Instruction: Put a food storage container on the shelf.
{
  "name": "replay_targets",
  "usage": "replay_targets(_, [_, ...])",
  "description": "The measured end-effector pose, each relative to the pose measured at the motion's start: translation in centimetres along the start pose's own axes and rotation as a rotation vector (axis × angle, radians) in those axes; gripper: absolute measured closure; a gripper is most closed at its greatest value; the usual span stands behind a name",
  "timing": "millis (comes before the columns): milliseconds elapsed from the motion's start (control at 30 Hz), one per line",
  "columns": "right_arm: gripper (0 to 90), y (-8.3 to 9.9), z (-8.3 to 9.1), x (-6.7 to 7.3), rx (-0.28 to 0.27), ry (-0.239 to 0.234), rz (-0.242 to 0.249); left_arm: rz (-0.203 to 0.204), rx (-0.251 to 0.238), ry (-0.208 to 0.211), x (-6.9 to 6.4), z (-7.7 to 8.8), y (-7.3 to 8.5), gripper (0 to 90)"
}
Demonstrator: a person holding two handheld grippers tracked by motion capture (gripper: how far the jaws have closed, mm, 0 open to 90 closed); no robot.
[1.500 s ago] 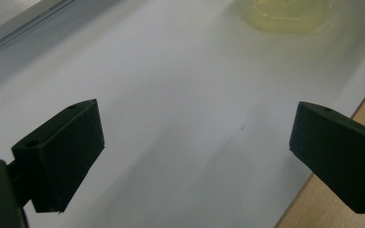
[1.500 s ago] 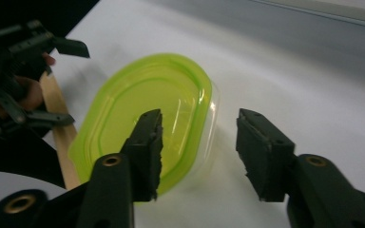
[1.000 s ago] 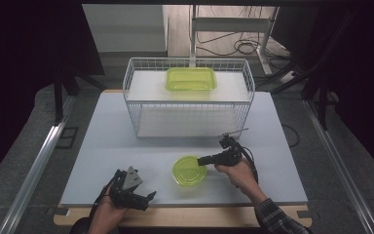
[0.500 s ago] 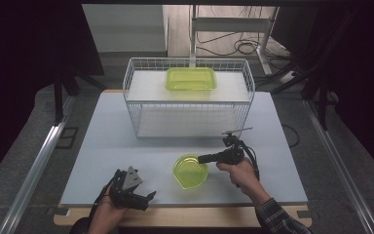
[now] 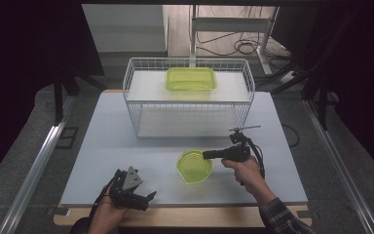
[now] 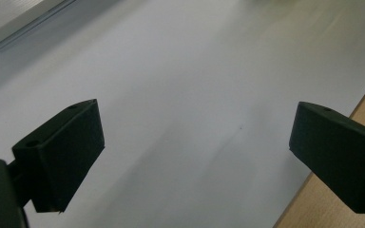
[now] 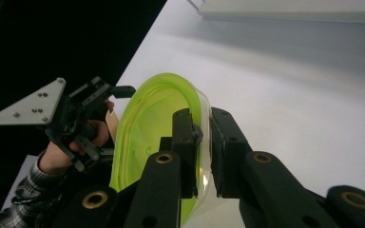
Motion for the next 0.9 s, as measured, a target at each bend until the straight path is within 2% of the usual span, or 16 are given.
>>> replay_targets(267, [80.8, -0.7, 0.8, 0.4, -0.038, -0.012, -0.005, 0.004, -0.003, 0.000, 0.0, 0.0, 0.0, 3.9])
replay_targets(733, [80.8, -4.0, 2.7, 2.9, -0.107, -0.025, 0.019, 0.070, -0.064, 0.016, 0.5, 0.6, -0.3, 3.0])
replay_targets(900, [80.7, -5.5, 3.3, 3.8, -0.136, -0.034, 0.020, 0.080, -0.077, 0.015, 0.7, 0.7, -0.4, 2.4])
Point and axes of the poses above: each handheld gripper's, and its own axes: z roughly backward along the jaws, y roughly out of its underside, x roughly to its left, the point moved 2 cm from there along -z, roughly forward along the jaws, and after that the axes turned 13 degrees about -x, right-handed, at the moved point
